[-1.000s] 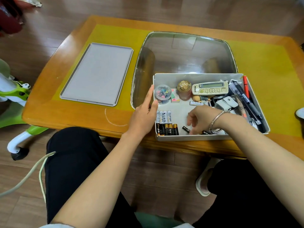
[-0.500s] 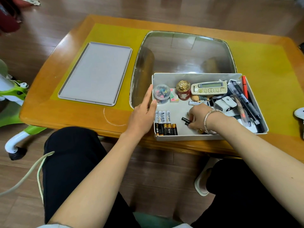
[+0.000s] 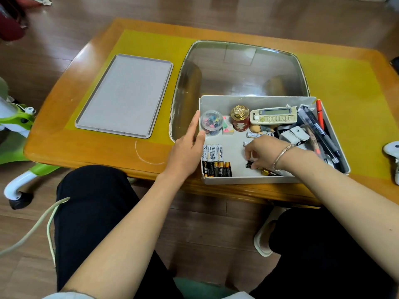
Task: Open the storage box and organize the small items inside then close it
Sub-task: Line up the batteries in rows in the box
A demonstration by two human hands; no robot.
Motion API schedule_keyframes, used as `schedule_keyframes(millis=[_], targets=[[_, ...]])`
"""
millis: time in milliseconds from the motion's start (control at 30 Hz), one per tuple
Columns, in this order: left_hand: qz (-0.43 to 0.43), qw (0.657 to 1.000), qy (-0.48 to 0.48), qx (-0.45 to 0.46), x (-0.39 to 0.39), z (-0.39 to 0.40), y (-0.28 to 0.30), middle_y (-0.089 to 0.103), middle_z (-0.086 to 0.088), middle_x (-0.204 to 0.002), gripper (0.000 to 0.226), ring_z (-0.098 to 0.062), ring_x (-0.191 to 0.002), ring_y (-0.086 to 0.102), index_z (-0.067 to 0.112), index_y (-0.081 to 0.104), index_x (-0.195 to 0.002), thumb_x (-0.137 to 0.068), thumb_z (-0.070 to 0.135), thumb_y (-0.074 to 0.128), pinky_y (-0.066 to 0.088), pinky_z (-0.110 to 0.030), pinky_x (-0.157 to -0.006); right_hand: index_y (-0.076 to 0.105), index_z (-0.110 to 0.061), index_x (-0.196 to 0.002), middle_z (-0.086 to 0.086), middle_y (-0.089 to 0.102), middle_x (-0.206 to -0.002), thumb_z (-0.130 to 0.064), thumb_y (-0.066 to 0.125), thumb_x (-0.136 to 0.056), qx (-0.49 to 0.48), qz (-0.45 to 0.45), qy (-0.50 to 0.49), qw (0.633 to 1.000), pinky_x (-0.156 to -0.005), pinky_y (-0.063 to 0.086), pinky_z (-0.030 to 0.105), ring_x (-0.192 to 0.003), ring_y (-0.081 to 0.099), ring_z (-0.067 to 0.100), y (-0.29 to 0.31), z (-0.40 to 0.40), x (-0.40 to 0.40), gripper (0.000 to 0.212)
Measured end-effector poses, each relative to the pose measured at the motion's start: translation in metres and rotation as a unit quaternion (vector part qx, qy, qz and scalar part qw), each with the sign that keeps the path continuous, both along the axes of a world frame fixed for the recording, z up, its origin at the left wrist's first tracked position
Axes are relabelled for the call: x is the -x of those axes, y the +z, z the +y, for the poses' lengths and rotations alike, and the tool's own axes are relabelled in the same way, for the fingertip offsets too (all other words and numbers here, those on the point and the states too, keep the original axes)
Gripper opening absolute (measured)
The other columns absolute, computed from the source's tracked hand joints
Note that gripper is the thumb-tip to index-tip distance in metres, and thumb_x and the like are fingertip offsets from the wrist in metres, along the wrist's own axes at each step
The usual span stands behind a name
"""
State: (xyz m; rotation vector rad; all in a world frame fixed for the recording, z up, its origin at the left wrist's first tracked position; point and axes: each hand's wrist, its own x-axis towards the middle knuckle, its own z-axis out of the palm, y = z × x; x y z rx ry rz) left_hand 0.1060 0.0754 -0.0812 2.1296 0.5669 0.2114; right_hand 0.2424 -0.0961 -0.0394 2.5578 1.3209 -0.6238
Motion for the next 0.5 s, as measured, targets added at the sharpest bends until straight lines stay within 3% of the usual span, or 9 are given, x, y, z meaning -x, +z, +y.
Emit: schedule_keyframes(millis=[100,167,267,500], targets=[[0.001,1.0,-0.003,0.002,0.0,0.0,-0.001,0.066,-0.003,-0.103,0.052,-0.019,-0.086,0.064,0.048,0.001,-0.149,-0.103,0.043,0.026,0.057,-0.047,-0.069,0.067,-0.019,-0.088,-0.004,0.061,-0.083,-0.026,0.077,-0.074,-0.036,-0.015,-0.013,0.999,-0.076,0.046,0.026,-0.086,0.059,0.019,0.01,-0.01,-0.001,0.018],[0.0,1.0,-0.003,0.005,0.0,0.001,-0.001,0.065,-0.002,-0.109,0.052,-0.018,-0.091,0.064,0.048,0.001,-0.149,-0.103,0.043,0.026,0.057,-0.047,-0.071,0.067,-0.02,-0.078,-0.002,0.066,-0.081,-0.029,0.077,-0.073,0.007,-0.021,-0.016,1.0,-0.076,0.05,0.027,-0.083,0.06,0.018,0.015,-0.017,0.001,0.014],[-0.002,1.0,-0.002,0.003,0.0,0.001,-0.001,0.065,-0.002,-0.107,0.052,-0.019,-0.09,0.064,0.048,0.001,-0.149,-0.103,0.043,0.025,0.057,-0.047,-0.072,0.073,-0.018,-0.081,0.0,0.07,-0.085,-0.03,0.072,-0.076,0.087,-0.032,0.0,0.996,-0.073,0.052,0.025,-0.082,0.063,0.018,0.014,-0.023,0.004,0.014],[0.004,1.0,0.001,0.003,0.0,0.0,-0.001,0.066,-0.003,-0.101,0.051,-0.019,-0.087,0.063,0.048,0.002,-0.149,-0.103,0.043,0.025,0.056,-0.047,-0.07,0.07,-0.01,-0.087,0.008,0.064,-0.083,-0.026,0.066,-0.08,0.147,-0.022,-0.009,0.989,-0.075,0.052,0.028,-0.075,0.057,0.024,0.002,-0.014,0.004,0.018]])
